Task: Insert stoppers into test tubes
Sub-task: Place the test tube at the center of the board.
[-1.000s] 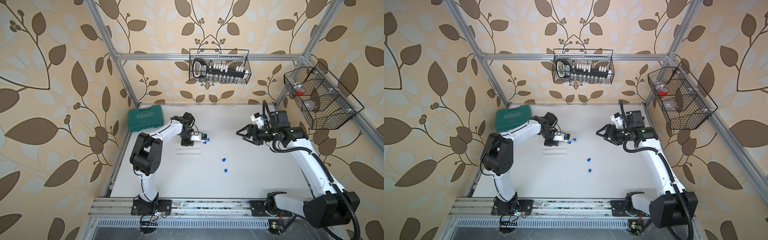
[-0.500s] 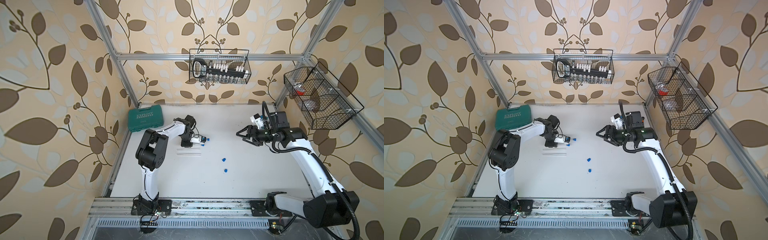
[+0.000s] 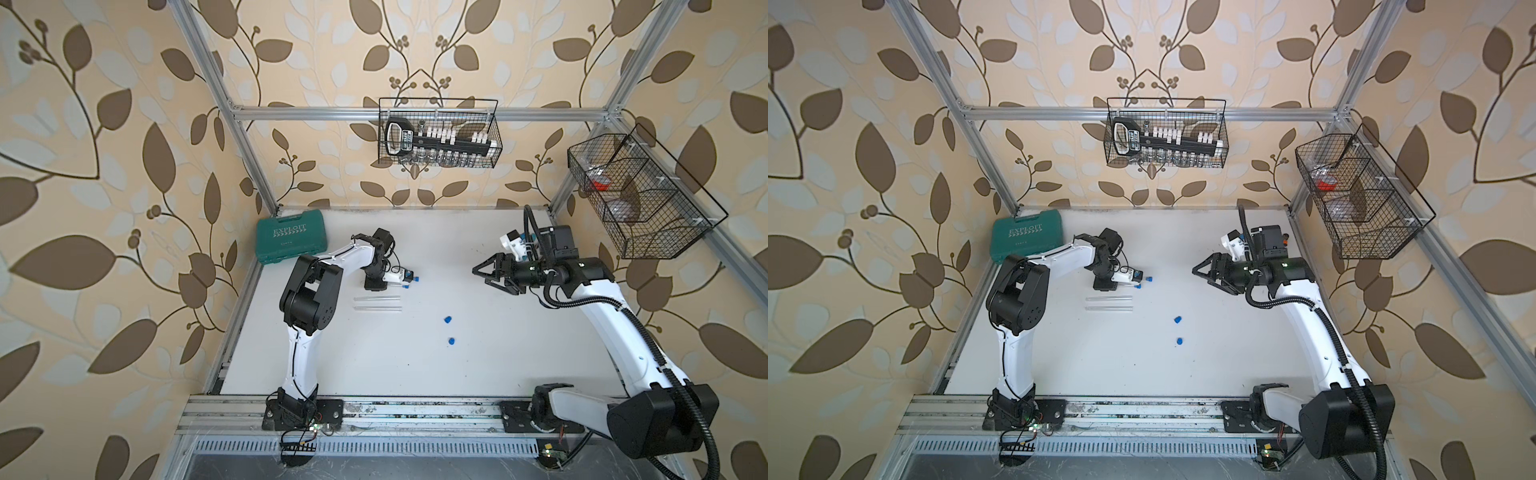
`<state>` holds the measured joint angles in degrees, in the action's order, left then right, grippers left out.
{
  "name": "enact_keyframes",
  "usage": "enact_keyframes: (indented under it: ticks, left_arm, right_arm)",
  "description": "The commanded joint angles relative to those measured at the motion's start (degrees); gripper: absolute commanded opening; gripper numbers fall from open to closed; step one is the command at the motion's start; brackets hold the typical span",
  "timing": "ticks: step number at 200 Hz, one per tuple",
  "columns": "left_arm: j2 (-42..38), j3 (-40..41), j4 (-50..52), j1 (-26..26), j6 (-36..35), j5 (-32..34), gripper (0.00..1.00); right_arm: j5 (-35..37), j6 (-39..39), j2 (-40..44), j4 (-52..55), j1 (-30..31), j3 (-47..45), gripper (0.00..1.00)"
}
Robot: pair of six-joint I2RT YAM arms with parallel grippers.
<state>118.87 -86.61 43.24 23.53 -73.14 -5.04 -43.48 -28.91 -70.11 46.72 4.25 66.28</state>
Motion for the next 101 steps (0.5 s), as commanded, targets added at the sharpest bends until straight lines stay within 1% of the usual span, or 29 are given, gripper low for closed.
enact_keyframes:
  ticks: [1,85,101]
  left_arm:
    - [0.92,-1.81,2.24,-0.59,0.50,-0.69,0.11]
    - [0.78,-2.76,2.21,-0.59,0.77,-1.25,0.26]
    - [0.32,-2.76,2.03,-0.59,0.70,-1.42,0.27]
  right_arm:
    - [-1.05,0.21,0.78,-0.21,-0.16,-0.61,0.69]
    - [-1.31,0.47,0.76,0.45,-0.21,-0.50,0.68]
    - [-1.58,0.43,0.80,0.55,-0.20,-0.60,0.67]
